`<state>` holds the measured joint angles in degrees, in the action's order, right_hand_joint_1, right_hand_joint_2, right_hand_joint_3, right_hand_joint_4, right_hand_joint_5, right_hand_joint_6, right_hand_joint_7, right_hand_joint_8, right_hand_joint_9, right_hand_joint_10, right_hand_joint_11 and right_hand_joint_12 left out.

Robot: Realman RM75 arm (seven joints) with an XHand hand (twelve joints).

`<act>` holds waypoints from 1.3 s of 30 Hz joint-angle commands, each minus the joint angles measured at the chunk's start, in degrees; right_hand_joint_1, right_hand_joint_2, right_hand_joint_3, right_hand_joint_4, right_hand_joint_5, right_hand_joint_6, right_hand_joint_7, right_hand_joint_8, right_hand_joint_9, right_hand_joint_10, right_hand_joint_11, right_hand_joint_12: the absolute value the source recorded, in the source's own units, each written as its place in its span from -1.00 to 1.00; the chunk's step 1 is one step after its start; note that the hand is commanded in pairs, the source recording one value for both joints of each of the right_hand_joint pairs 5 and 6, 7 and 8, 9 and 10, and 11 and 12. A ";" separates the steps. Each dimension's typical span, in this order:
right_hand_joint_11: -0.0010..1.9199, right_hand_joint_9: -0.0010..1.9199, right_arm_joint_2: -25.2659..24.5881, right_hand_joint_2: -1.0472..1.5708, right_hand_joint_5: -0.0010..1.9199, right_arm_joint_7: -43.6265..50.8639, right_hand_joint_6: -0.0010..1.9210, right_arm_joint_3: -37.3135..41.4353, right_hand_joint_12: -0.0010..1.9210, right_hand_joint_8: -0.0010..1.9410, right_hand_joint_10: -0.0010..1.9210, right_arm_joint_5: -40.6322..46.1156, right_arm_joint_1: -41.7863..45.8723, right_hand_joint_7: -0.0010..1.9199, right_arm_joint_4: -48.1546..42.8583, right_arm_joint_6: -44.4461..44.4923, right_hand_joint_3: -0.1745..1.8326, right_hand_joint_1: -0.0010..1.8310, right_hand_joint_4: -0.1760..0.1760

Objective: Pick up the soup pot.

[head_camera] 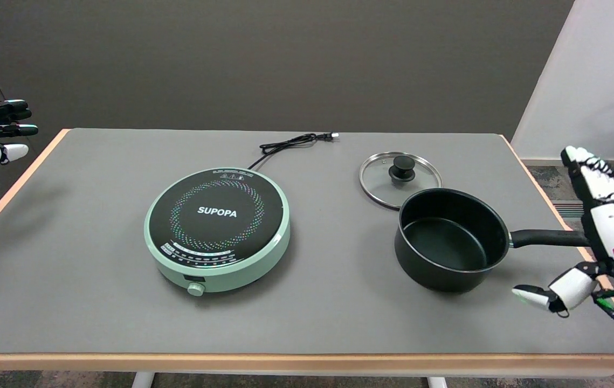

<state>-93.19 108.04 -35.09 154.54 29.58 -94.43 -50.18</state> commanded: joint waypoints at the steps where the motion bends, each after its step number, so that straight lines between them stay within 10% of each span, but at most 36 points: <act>1: -0.98 -0.98 -0.80 -0.64 -0.98 6.32 -0.98 0.43 -0.98 -0.98 -0.98 -2.24 -0.43 -0.98 8.98 -2.02 0.30 0.29 -0.20; 39: -0.98 -0.98 11.39 -0.70 -0.98 -6.89 -0.98 -5.68 -0.98 -0.98 -0.98 -50.32 -5.22 -0.98 -8.83 21.17 0.37 0.26 0.10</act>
<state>-85.59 110.89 -36.80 125.56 26.42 -99.21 -38.49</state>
